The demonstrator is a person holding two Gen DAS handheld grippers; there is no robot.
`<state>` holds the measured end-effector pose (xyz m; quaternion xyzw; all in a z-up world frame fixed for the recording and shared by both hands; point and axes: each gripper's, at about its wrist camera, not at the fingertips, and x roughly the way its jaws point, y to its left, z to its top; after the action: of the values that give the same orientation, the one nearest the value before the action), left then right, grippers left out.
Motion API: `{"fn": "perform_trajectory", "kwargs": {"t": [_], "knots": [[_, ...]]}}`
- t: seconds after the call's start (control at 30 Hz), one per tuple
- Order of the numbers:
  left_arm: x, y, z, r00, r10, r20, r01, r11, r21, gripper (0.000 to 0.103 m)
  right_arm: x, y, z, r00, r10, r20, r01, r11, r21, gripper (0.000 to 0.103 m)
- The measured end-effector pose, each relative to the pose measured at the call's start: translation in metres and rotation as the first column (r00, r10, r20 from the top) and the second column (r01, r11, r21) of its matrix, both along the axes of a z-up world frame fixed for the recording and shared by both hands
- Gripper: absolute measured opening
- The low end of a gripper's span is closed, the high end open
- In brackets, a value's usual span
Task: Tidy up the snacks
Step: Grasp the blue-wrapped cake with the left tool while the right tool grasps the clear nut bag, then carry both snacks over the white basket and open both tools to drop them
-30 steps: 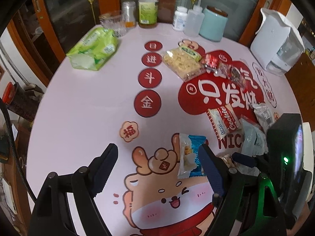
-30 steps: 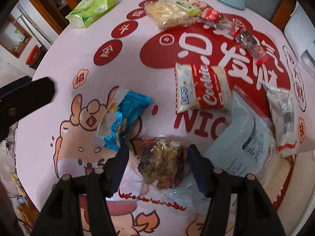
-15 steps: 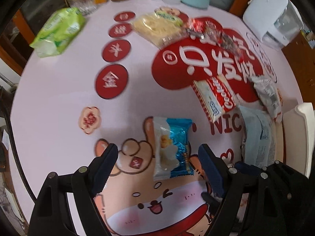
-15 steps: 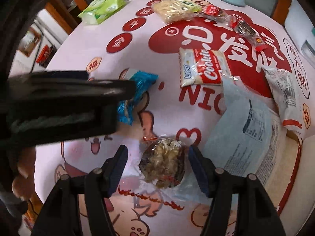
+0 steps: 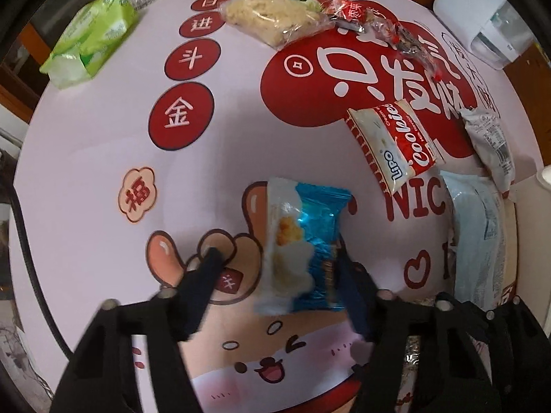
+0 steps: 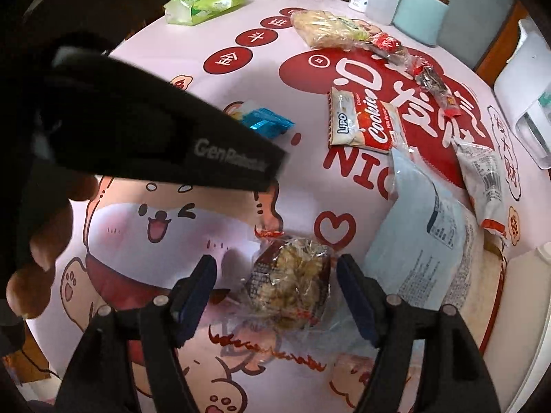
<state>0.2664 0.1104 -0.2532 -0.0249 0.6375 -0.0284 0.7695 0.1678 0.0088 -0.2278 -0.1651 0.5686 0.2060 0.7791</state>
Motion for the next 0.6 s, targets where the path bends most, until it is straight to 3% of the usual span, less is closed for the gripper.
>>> {"fn": "perform_trajectory", "kwargs": {"t": [0.03, 0.07, 0.4, 0.6], "knots": [[0.000, 0.000, 0.001, 1.000, -0.005, 0.004, 0.005, 1.000, 0.009, 0.042, -0.004, 0.003, 0.001, 1.000, -0.008, 0.012, 0.008, 1.000, -0.003, 0.053], [-0.001, 0.001, 0.001, 1.000, -0.009, 0.009, 0.009, 1.000, 0.012, 0.040, -0.006, 0.001, 0.002, 1.000, -0.014, 0.008, 0.014, 1.000, 0.002, 0.051], [-0.018, 0.002, 0.010, 0.999, -0.042, 0.031, 0.043, 0.999, -0.025, 0.030, -0.008, -0.020, 0.010, 0.996, -0.078, -0.034, 0.082, 0.986, 0.148, 0.048], [-0.036, 0.006, 0.035, 0.996, -0.052, 0.077, 0.056, 0.997, -0.052, 0.029, -0.025, -0.030, 0.025, 0.995, -0.097, -0.037, 0.103, 0.975, 0.195, 0.048]]}}
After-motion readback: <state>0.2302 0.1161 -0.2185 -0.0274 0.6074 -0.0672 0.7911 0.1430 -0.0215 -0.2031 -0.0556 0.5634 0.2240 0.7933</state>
